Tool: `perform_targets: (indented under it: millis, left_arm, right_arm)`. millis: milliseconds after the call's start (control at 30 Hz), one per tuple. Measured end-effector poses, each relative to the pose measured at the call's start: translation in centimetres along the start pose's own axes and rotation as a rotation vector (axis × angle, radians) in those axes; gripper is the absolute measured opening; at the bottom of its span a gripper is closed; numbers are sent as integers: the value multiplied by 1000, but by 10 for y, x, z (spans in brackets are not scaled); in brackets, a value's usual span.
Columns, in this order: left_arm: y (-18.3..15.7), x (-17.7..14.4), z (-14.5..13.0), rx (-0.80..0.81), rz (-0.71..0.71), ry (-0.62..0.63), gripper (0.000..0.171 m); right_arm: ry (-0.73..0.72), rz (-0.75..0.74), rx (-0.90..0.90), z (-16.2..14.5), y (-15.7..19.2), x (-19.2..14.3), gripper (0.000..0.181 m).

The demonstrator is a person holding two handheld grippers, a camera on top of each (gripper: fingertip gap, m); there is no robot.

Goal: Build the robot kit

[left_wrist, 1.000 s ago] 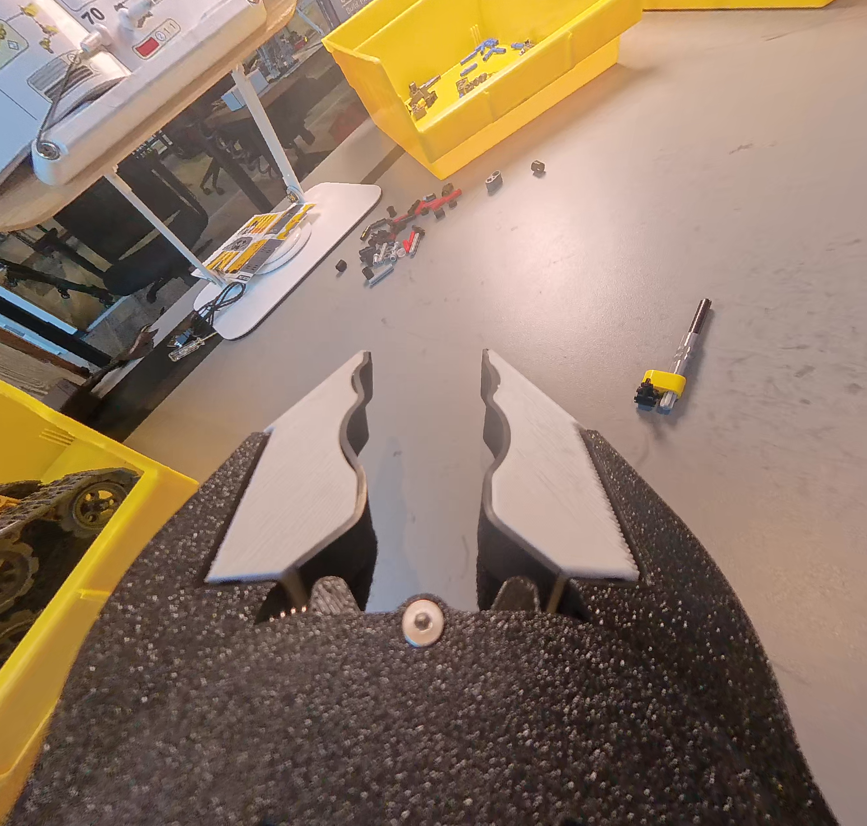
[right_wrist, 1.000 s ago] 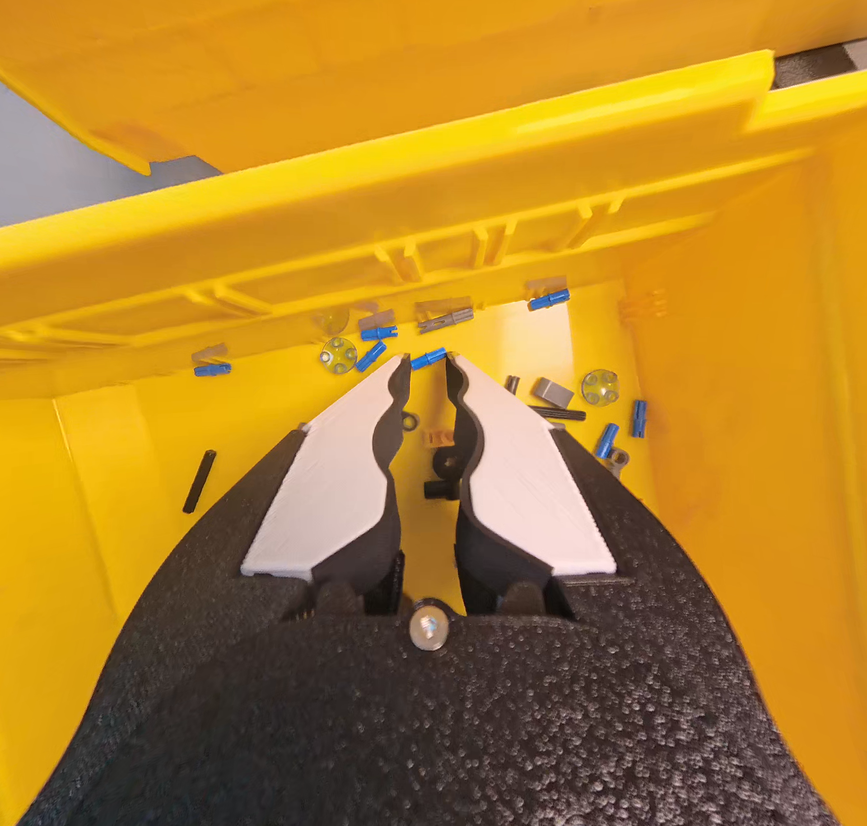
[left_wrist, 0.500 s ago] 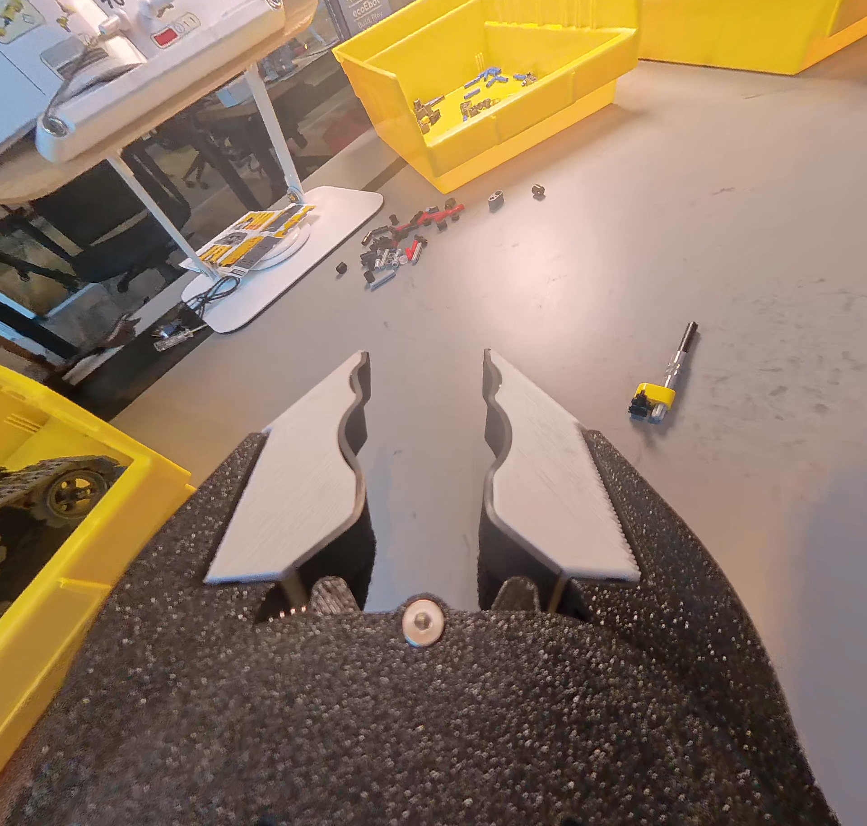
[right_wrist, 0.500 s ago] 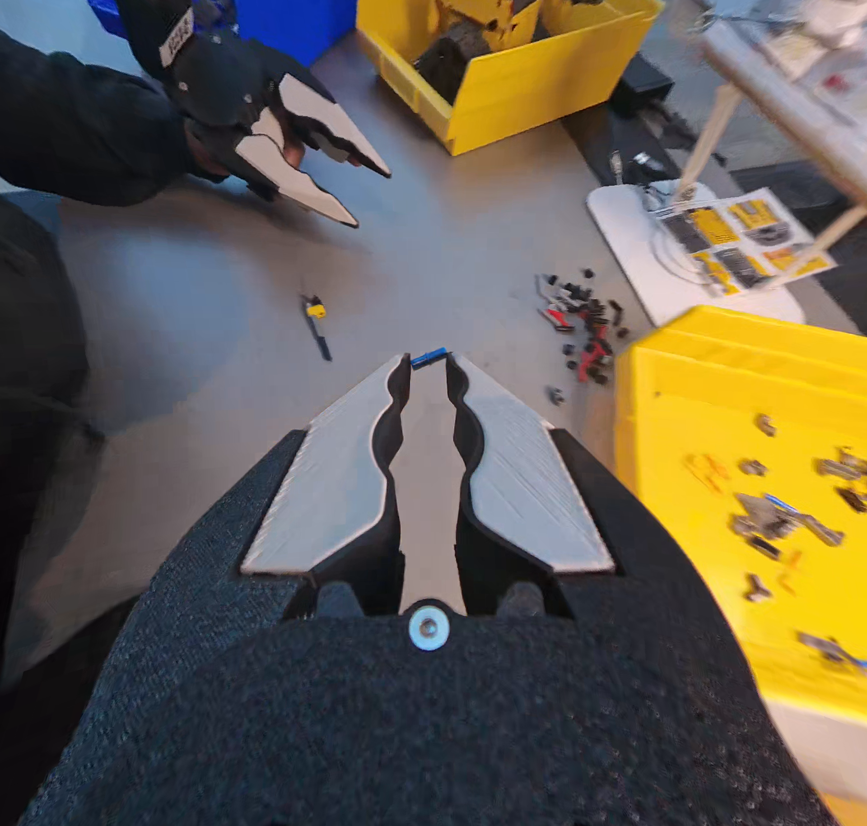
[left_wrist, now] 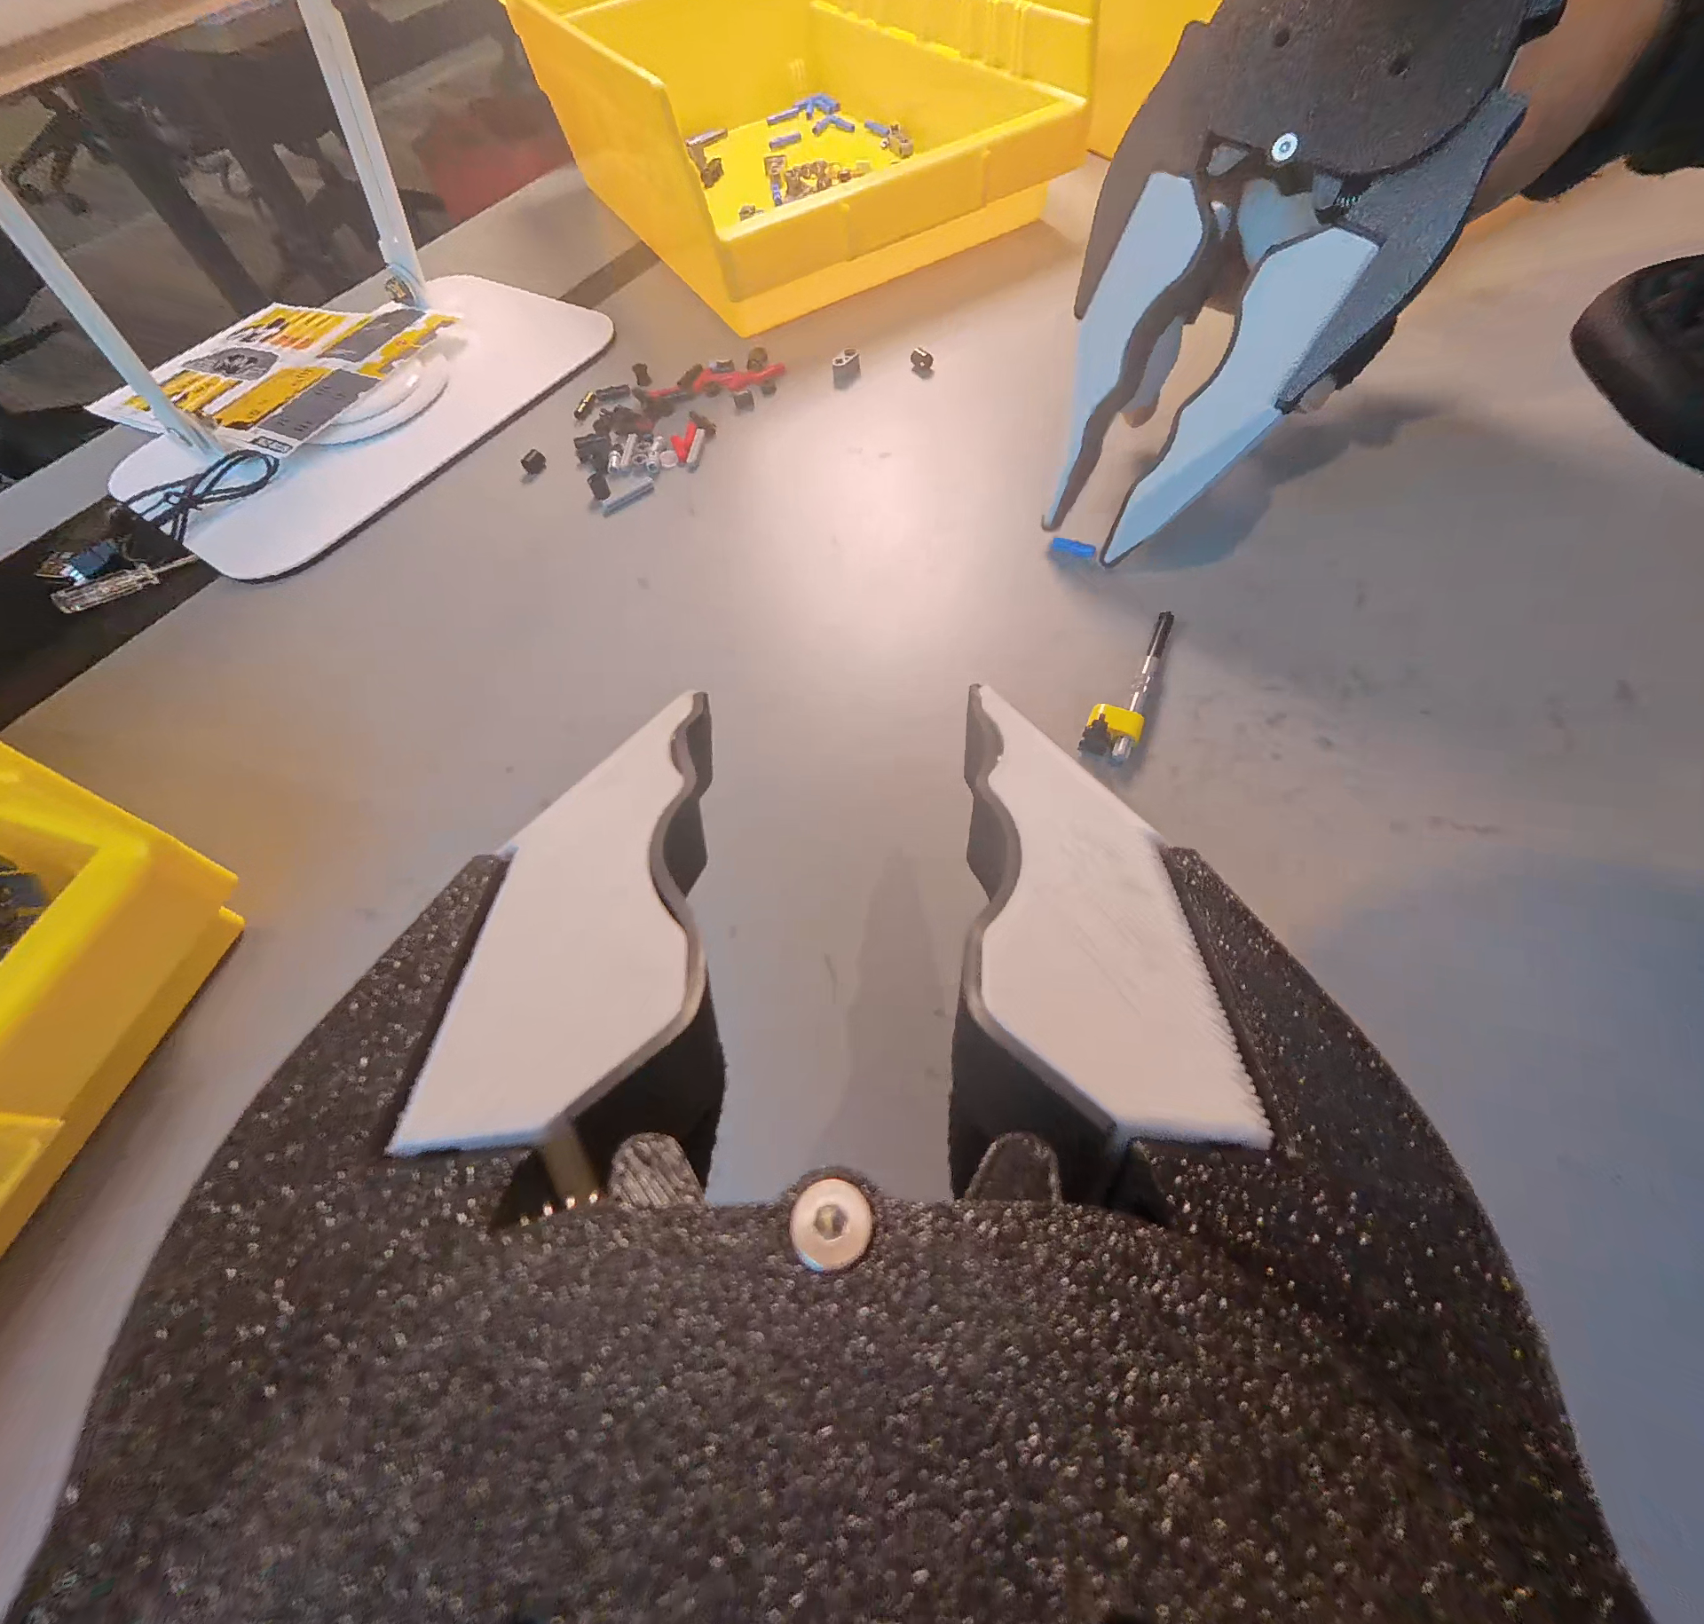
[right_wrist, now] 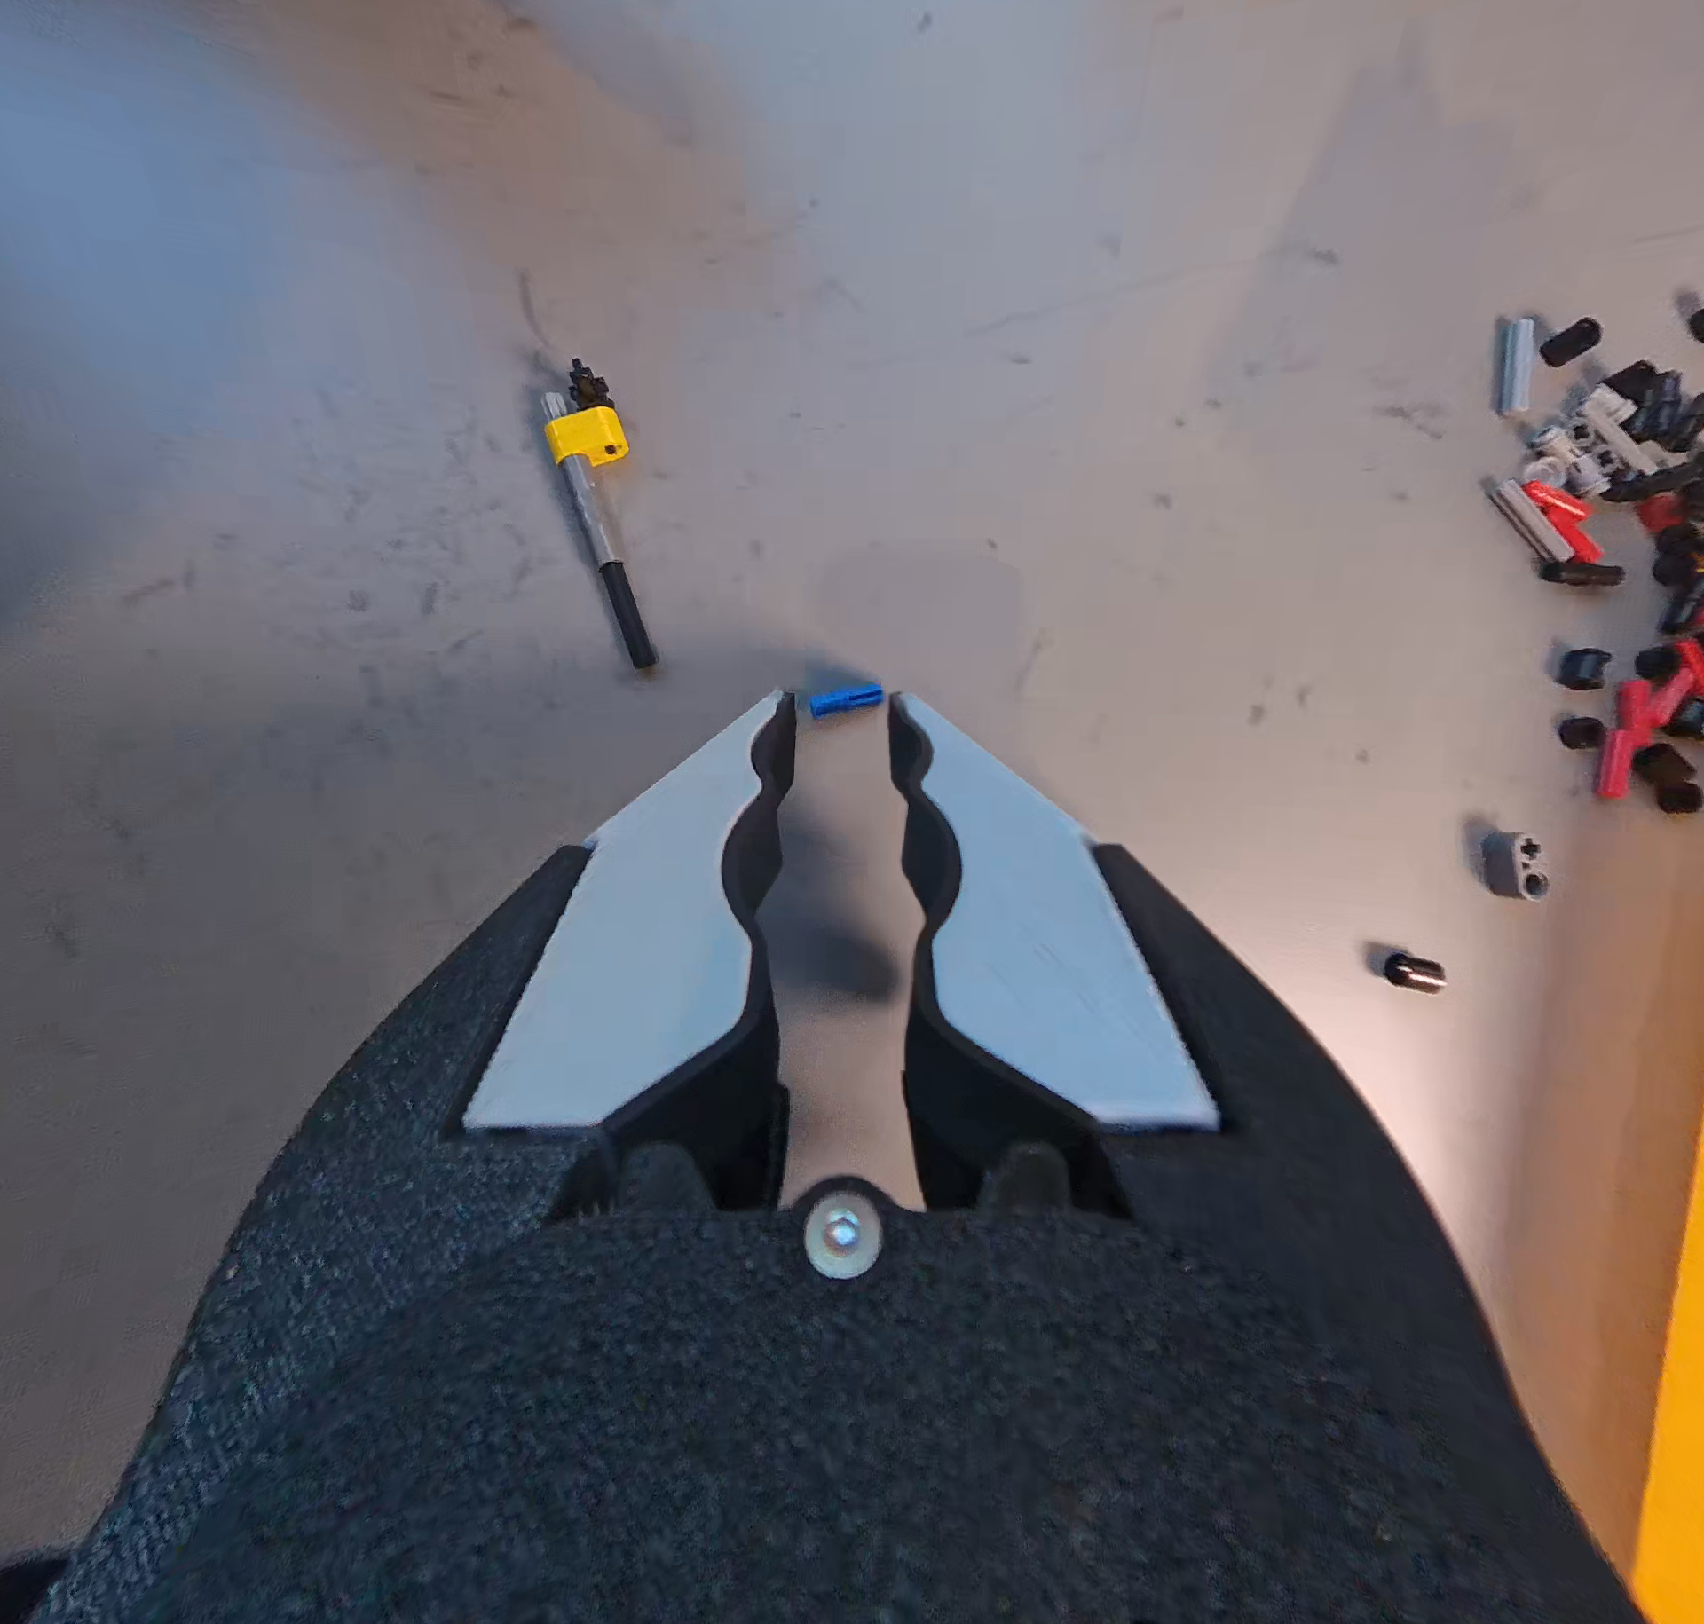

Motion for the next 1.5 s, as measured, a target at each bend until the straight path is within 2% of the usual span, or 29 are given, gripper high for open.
perform_targets:
  millis: [67, 100, 167, 233, 300, 367, 400, 500, 600, 700, 800, 1100, 1300, 1333, 1400, 1500]
  left_arm:
    - [-1, 0, -1, 2, -12, 6, 57]
    - [-2, 1, -2, 2, -18, 9, 60]
    - [-2, 1, -3, -4, -26, 8, 63]
    - [0, 0, -3, -11, -23, 2, 65]
    - [3, -1, -3, -16, -10, -4, 66]
    - [5, -2, -3, -21, 0, -7, 66]
    - [5, -2, -3, -22, 5, -7, 66]
    - [7, 0, -5, -24, 23, 4, 64]
    - [7, 3, -8, -22, 32, 19, 63]
    - [8, 6, -10, -26, 36, 30, 63]
    - [9, 9, -13, -40, 32, 38, 62]
    - [7, 12, -16, -32, 25, 50, 61]
    - [6, 12, -17, -31, 18, 50, 60]
    - [6, 12, -16, -30, 17, 49, 60]
    - [6, 12, -16, -30, 15, 48, 60]
    - [7, 12, -16, -36, 14, 45, 60]
  right_arm:
    - [-66, -22, -24, 7, -2, -18, 25]
    - [-133, -41, -21, 15, -6, -38, 26]
    - [-279, -115, 20, 29, -22, -94, 30]
    - [-412, -251, 81, 32, -51, -163, 31]
    - [-474, -417, 164, 17, -87, -228, 31]
    - [-405, -560, 258, -17, -130, -268, 30]
    - [-339, -592, 316, -38, -150, -277, 27]
    - [-106, -572, 494, -106, -197, -264, 25]
    - [-18, -510, 593, -149, -215, -223, 22]
    - [-6, -437, 642, -163, -218, -191, 22]
    - [32, -436, 656, -170, -222, -176, 22]
    - [69, -431, 673, -176, -228, -166, 16]
    - [79, -431, 648, -177, -229, -170, 3]
    - [59, -447, 646, -175, -229, -176, 4]
    - [-83, -460, 644, -155, -221, -198, 4]
    - [-305, -505, 506, -99, -185, -238, 4]
Point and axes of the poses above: each gripper's, where its closed fingertips meet, x out along the fingers, z out of its top, y = z × x across the jaws, the point moved 8 cm from there along -x, back along the fingers, and after that the axes turned 15 degrees about x, right-handed, at the moved point
